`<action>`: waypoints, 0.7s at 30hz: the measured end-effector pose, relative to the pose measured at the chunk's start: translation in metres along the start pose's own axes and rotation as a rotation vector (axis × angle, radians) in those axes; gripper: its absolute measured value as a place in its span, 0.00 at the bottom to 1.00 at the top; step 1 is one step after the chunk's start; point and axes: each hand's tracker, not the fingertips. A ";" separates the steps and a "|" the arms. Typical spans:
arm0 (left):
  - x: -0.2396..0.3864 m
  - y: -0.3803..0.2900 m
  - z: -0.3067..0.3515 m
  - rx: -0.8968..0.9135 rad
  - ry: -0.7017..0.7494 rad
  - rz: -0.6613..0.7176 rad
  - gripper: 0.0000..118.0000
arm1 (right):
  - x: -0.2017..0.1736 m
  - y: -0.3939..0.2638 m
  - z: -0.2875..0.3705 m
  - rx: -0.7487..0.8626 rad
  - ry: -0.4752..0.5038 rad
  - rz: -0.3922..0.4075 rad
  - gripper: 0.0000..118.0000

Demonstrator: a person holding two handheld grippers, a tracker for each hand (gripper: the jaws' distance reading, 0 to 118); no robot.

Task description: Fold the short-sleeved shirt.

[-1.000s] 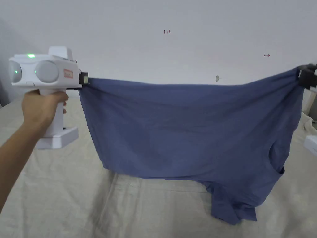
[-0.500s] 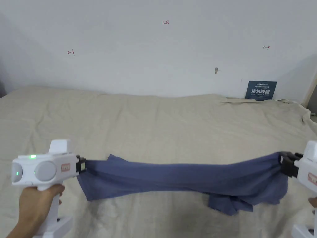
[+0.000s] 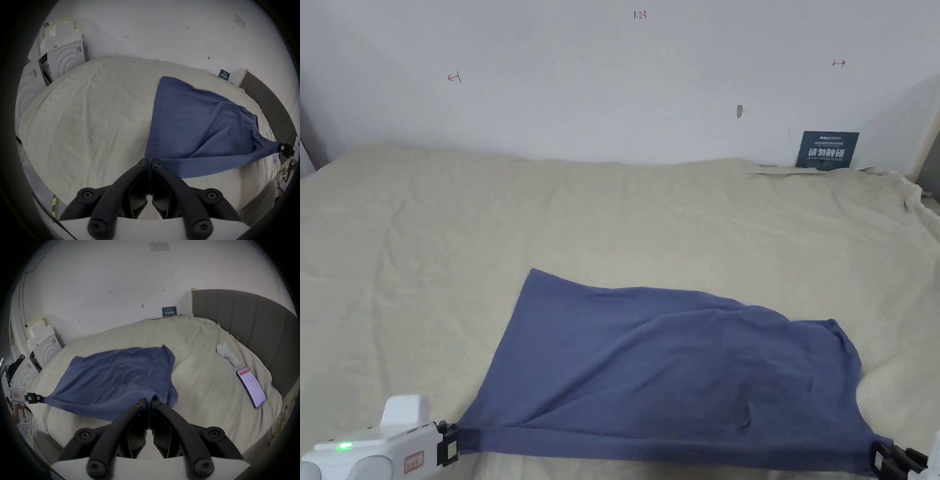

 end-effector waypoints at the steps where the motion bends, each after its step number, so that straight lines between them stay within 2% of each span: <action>1: -0.002 -0.007 0.004 -0.006 -0.002 0.002 0.00 | 0.002 -0.007 0.005 -0.007 -0.001 0.000 0.03; 10: -0.006 -0.047 0.024 -0.045 0.006 -0.024 0.00 | 0.016 -0.048 0.029 -0.070 -0.016 -0.032 0.03; 15: -0.001 -0.053 0.009 -0.078 0.025 -0.017 0.00 | 0.019 -0.060 0.003 -0.168 -0.069 -0.056 0.03; 19: 0.002 -0.061 -0.006 -0.118 0.056 -0.026 0.01 | 0.016 -0.070 -0.021 -0.241 -0.121 -0.044 0.03; 21: 0.006 -0.062 -0.004 -0.111 0.070 -0.009 0.03 | 0.015 -0.073 -0.028 -0.270 -0.134 -0.059 0.03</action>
